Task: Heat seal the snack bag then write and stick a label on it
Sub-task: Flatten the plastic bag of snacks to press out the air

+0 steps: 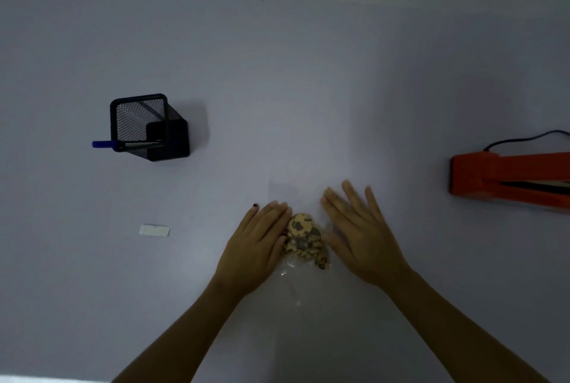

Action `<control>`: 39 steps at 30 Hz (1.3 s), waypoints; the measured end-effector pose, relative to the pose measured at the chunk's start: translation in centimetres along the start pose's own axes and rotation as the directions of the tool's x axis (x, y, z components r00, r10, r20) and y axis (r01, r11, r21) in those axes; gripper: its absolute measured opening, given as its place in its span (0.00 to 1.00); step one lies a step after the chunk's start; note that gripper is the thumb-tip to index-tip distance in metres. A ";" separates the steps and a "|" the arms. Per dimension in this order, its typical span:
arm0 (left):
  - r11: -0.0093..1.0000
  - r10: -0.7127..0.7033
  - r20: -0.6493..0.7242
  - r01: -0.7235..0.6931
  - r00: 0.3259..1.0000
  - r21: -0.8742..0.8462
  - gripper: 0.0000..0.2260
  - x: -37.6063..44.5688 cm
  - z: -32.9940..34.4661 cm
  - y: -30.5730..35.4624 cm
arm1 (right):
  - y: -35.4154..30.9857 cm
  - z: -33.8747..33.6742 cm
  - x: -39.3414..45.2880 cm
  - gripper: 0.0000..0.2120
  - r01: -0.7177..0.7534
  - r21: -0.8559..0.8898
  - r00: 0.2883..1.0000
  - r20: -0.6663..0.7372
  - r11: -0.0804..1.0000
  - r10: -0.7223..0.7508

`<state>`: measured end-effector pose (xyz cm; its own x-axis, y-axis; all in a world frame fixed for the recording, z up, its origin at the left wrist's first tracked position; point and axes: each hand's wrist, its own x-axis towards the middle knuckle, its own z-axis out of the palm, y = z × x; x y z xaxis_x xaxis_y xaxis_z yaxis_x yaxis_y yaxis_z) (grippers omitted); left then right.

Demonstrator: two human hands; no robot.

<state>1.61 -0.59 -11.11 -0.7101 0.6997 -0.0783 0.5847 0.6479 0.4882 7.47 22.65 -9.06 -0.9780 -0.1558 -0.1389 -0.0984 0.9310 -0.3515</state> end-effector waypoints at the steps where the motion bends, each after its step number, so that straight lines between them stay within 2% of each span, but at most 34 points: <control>1: 1.000 0.003 -0.005 -0.003 1.000 -0.002 0.21 0.0 0.0 -0.1 | -0.5 0.0 0.5 0.30 0.036 0.003 0.999 0.005 0.999 -0.036; 4: 1.000 0.015 -0.022 -0.016 1.000 -0.007 0.21 0.0 0.1 0.0 | -0.9 0.6 1.2 0.29 0.130 -0.025 0.990 0.060 0.991 -0.128; 9: 1.000 0.014 -0.025 -0.014 1.000 -0.002 0.21 0.0 -0.1 0.3 | 2.3 0.5 -0.6 0.29 0.150 -0.115 0.982 0.131 0.982 -0.134; 16: 0.999 0.043 -0.019 -0.042 0.999 0.029 0.21 -0.1 0.0 0.1 | 1.2 -0.7 0.5 0.28 0.170 -0.070 0.985 -0.024 0.983 -0.172; 19: 0.998 0.051 -0.044 -0.050 0.998 0.025 0.21 -0.1 0.1 -0.1 | 0.1 -0.4 2.1 0.30 0.231 -0.072 0.971 0.075 0.970 -0.225; 23: 0.998 0.048 -0.034 -0.047 0.998 0.037 0.23 0.0 0.3 0.1 | 3.0 -0.1 1.3 0.31 0.288 -0.132 0.944 0.206 0.949 -0.258; 27: 0.997 0.061 -0.031 -0.059 0.998 0.055 0.23 0.1 0.8 0.2 | 5.0 -1.3 0.3 0.29 0.268 -0.141 0.962 0.095 0.953 -0.257; 29: 0.997 0.066 -0.052 -0.064 0.996 0.052 0.22 0.0 0.7 0.1 | 3.7 -1.6 1.4 0.28 0.261 -0.124 0.965 0.006 0.958 -0.262; 31: 0.997 0.071 -0.086 -0.067 0.994 0.050 0.22 0.0 0.7 0.0 | 2.0 -1.4 3.4 0.29 0.277 -0.103 0.960 -0.020 0.955 -0.281; 33: 0.997 0.071 -0.107 -0.066 0.992 0.046 0.21 0.0 0.7 0.0 | 0.7 -0.9 5.5 0.30 0.338 -0.101 0.941 0.054 0.936 -0.335; 36: 0.997 0.075 -0.122 -0.069 0.990 0.046 0.21 0.0 0.7 -0.1 | 1.3 -0.2 7.7 0.33 0.463 -0.153 0.875 0.236 0.873 -0.423; 39: 0.997 0.073 -0.117 -0.068 0.990 0.042 0.21 0.1 0.6 0.0 | 3.8 -0.9 9.4 0.34 0.481 -0.244 0.862 0.307 0.842 -0.403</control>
<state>1.77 -0.33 -11.66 -0.7066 0.7050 0.0602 0.6480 0.6107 0.4552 -2.30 25.02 -10.83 -0.7471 -0.6108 -0.2622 -0.5979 0.7899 -0.1366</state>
